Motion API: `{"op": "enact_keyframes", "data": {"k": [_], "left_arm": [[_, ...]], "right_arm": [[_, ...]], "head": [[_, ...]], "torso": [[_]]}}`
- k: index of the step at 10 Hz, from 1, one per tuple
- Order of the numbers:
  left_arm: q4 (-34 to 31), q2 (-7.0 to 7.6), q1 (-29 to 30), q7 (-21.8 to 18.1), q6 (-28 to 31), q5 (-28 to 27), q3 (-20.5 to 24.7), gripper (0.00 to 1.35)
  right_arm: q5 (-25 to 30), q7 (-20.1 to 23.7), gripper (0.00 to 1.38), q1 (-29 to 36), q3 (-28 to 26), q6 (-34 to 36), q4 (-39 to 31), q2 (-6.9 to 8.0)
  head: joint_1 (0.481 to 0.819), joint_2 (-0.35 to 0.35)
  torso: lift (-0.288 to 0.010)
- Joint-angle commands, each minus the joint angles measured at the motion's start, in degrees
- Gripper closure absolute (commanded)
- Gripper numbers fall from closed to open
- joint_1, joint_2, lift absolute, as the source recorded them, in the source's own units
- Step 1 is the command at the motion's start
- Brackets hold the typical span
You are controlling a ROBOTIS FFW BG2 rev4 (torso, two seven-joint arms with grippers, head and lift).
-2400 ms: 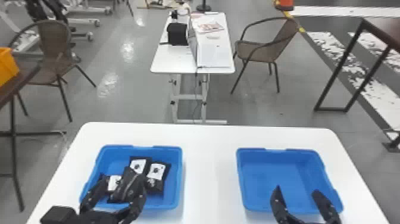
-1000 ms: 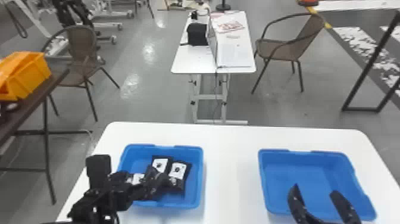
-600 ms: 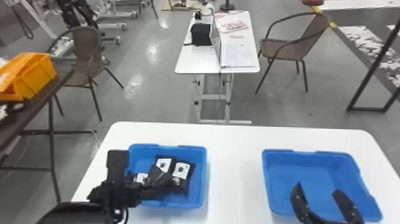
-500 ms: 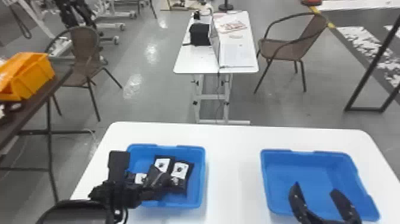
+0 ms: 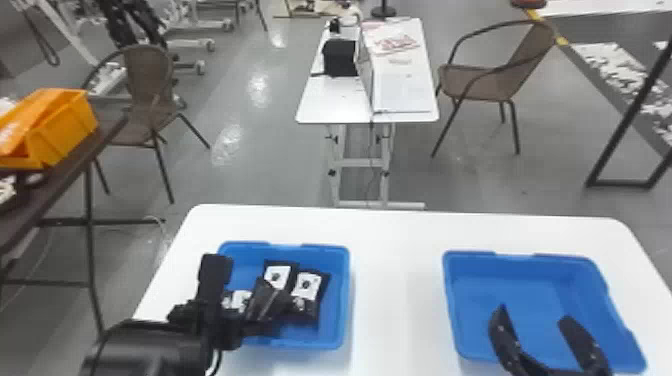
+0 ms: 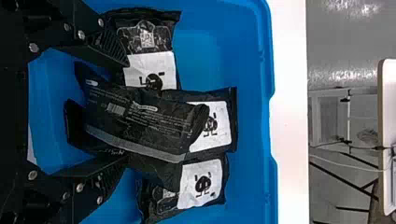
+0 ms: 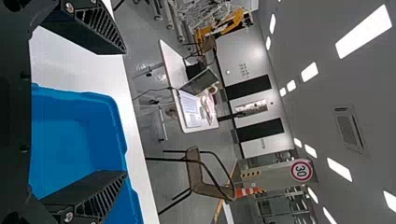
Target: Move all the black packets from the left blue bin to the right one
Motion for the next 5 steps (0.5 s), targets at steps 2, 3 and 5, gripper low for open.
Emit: {"op": "enact_keyframes", "data": {"k": [2,3,5], "left_arm": [[7.24,0.73,-3.45,-2.15,-3.91,-1.87,-0.84,0.85],[7.24,0.73,-3.62,-5.14,-4.27,-3.89,0.04,1.2],[6.89,0.73,-3.1,-13.58,-5.32,-4.33,3.21,1.22]], "right_arm": [[-0.85,-0.07,0.09,-0.26,0.45,0.0,0.36,-0.55],[-1.2,-0.07,0.09,-0.35,0.54,0.0,0.45,-0.72],[-1.29,-0.07,0.09,-0.35,0.71,0.0,0.54,-0.72]], "head": [[0.695,0.092],[0.695,0.089],[0.695,0.088]], "torso": [[0.0],[0.0],[0.0]]}}
